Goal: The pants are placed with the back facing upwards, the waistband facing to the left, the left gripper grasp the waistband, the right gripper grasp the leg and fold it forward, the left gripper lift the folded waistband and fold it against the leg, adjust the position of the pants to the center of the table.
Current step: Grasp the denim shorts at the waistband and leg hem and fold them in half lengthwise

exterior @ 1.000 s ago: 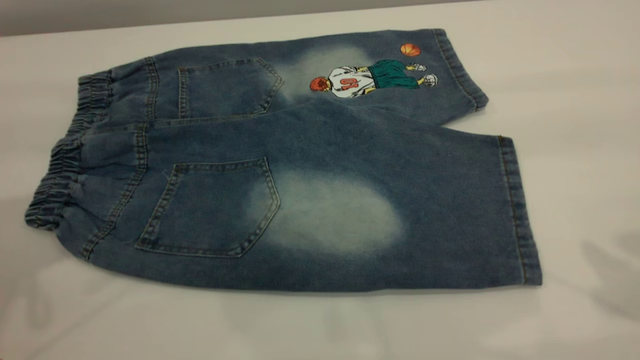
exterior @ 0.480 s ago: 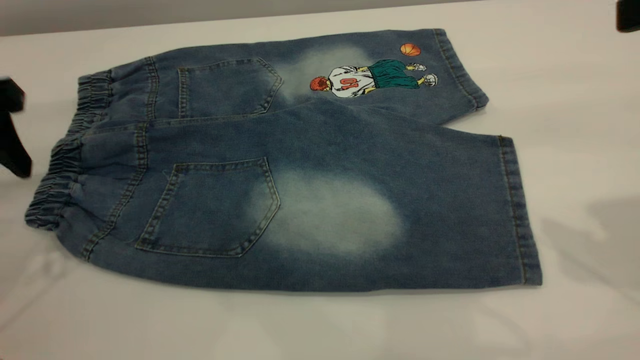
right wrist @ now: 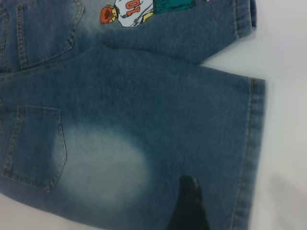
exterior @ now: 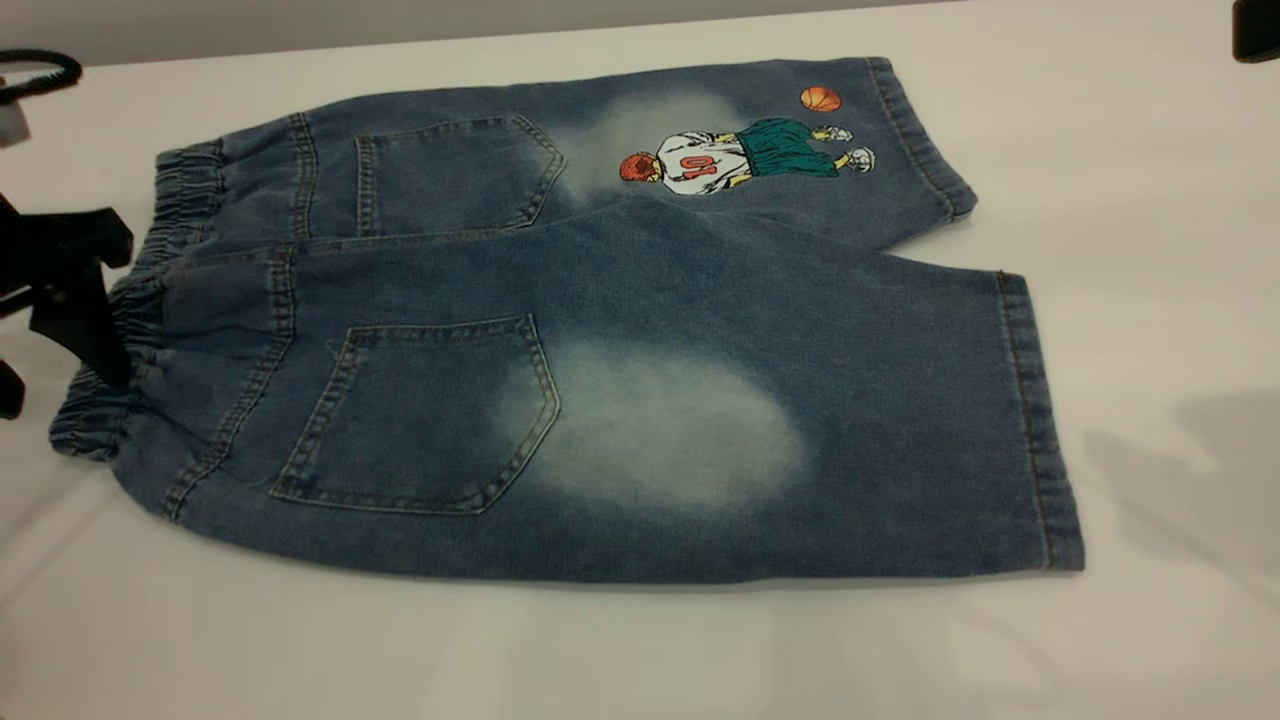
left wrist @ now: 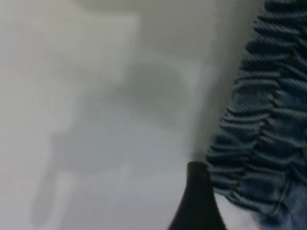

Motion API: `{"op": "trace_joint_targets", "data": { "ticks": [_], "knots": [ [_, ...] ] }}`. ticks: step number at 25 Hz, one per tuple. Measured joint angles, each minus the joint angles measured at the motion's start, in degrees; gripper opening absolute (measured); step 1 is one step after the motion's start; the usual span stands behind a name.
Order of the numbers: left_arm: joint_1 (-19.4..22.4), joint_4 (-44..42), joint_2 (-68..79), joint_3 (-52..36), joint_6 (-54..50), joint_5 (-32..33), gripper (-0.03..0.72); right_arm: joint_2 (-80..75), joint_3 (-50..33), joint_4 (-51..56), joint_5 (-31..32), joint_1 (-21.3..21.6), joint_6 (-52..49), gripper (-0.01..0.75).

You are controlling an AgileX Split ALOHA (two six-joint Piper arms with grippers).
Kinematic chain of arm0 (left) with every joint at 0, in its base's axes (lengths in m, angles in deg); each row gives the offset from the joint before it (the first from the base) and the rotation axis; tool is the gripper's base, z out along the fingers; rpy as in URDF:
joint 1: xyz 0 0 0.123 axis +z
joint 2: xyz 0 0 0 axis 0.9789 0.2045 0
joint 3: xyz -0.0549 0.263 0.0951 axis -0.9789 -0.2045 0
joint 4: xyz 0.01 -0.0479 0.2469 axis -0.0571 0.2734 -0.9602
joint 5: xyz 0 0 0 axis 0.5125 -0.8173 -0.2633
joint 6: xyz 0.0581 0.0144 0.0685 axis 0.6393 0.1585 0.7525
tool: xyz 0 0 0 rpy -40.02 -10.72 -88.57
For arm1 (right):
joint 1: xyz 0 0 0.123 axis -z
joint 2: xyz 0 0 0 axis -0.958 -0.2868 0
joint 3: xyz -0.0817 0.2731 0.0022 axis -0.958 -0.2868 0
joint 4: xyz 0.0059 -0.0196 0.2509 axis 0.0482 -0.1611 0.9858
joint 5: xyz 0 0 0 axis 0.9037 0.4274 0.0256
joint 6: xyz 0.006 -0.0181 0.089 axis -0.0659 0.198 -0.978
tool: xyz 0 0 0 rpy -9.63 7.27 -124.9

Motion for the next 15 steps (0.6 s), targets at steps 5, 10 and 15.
{"op": "trace_joint_targets", "data": {
  "ticks": [5, 10, 15],
  "knots": [
    [0.0, 0.4, 2.8, 0.0, 0.0, -1.8, 0.487, 0.0, 0.0, 0.0, 0.0, 0.0, 0.2, 0.483],
    [-0.2, 2.0, 4.0, 0.0, 0.1, -4.6, 0.486, 0.0, 0.0, -0.1, 0.0, 0.0, 0.4, 0.483],
    [-2.3, 2.0, 4.0, 0.0, 1.6, -5.7, 0.414, 0.0, 0.0, -0.1, 0.1, 0.0, 0.4, 0.483]
  ]
}}
